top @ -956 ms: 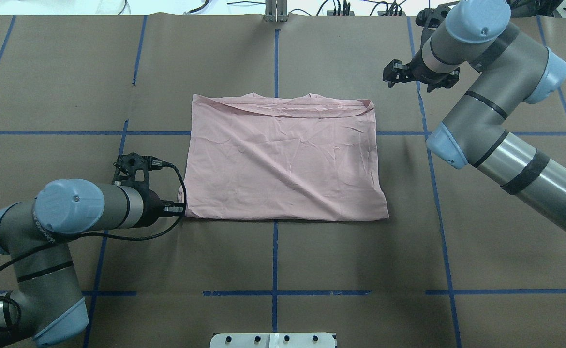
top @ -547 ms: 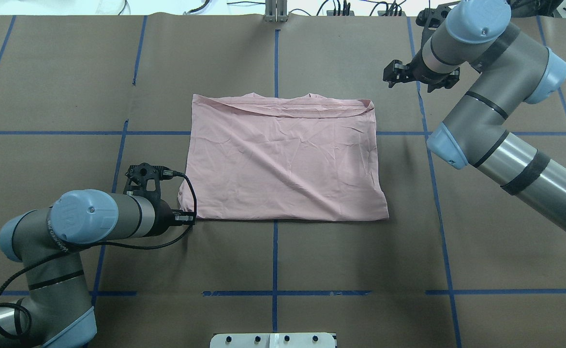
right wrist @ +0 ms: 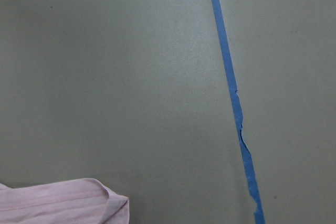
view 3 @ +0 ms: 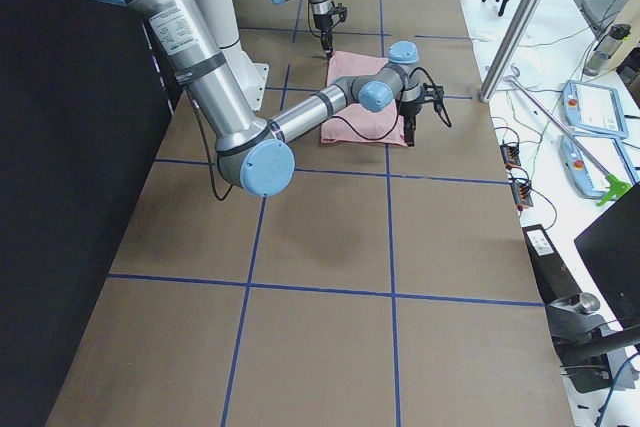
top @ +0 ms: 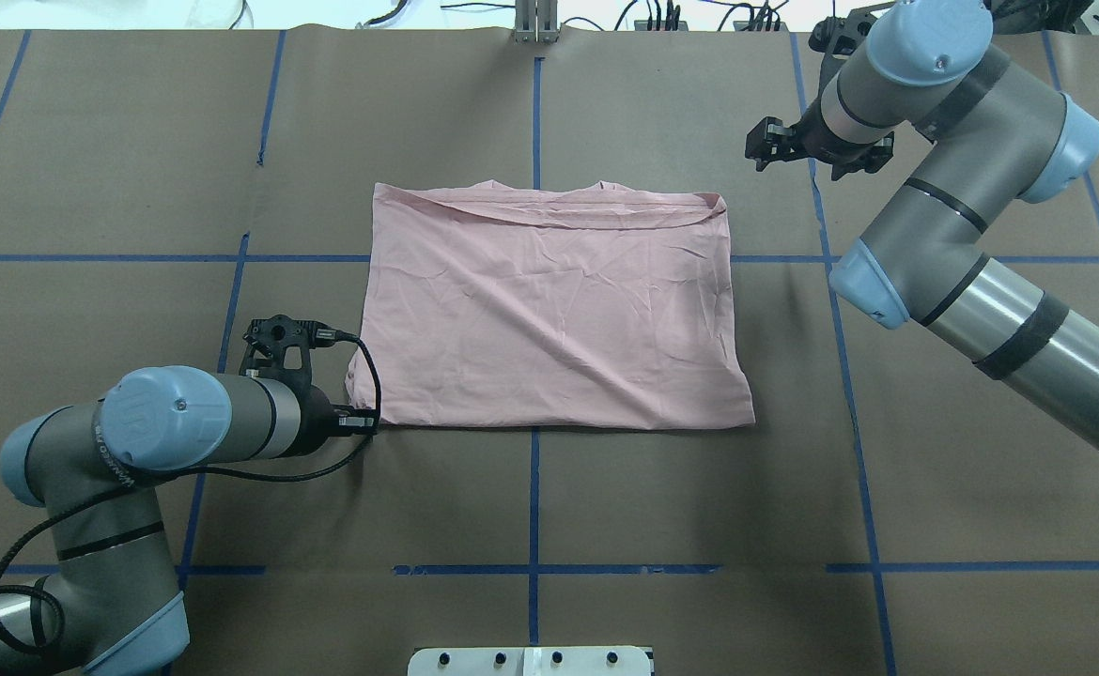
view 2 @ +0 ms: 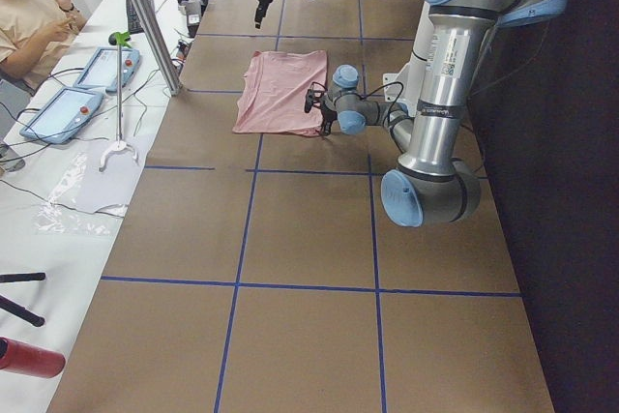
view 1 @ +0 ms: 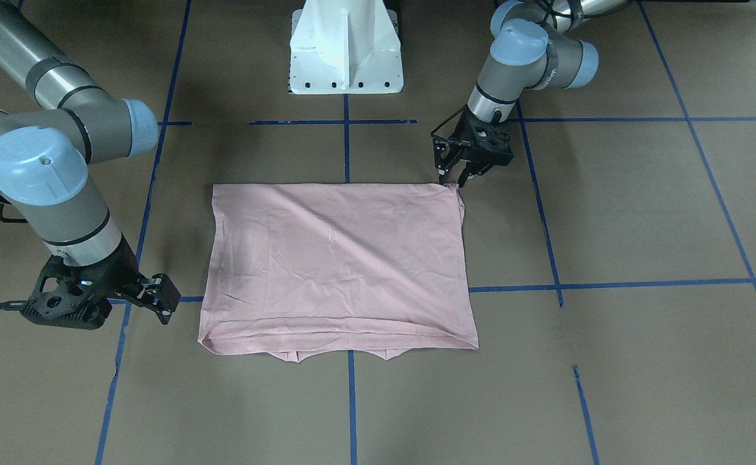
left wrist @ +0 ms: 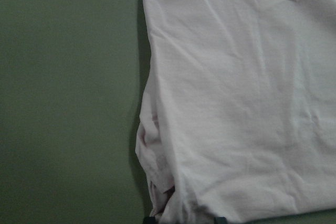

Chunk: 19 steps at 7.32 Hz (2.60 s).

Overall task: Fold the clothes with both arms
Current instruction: 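Lower the left gripper to the folded shirt's edge nearest it, then drag the folded shirt with the left gripper, rotating it away from the robot, then move the right gripper onto the shirt's edge while the left gripper holds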

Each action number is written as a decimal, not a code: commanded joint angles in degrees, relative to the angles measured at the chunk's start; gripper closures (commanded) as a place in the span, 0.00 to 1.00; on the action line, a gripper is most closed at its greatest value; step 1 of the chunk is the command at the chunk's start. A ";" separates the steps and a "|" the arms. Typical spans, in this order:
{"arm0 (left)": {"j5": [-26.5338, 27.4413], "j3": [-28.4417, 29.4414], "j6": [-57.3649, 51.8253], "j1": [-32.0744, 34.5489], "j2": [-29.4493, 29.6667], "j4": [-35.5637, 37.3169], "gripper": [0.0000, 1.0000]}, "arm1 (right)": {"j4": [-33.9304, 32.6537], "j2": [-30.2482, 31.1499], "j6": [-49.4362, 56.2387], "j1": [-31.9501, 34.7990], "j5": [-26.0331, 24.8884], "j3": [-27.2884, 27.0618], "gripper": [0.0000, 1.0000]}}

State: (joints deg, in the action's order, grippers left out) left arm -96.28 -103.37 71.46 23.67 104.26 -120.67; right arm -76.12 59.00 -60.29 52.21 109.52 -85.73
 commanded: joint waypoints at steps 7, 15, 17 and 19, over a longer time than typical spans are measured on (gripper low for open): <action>1.18 1.41 -11.97 6.96 -0.11 -0.09 1.00 | 0.18 0.15 -0.09 -0.26 -0.36 0.21 0.00; 5.75 46.68 -34.61 26.95 26.97 -10.97 1.00 | 0.09 -0.11 -1.40 -0.44 -0.45 -0.58 0.00; 5.05 45.81 -36.30 27.47 26.52 -12.03 0.01 | 0.35 -1.07 -5.41 -2.27 -0.45 -0.93 0.00; -7.03 42.21 -35.52 28.01 26.44 -12.66 0.00 | 0.09 -5.80 -14.11 -8.67 -5.42 -0.14 0.13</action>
State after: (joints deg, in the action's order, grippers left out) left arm -96.68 -59.12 35.67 51.41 130.75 -132.93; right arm -75.92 55.84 -69.18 47.47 107.67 -86.24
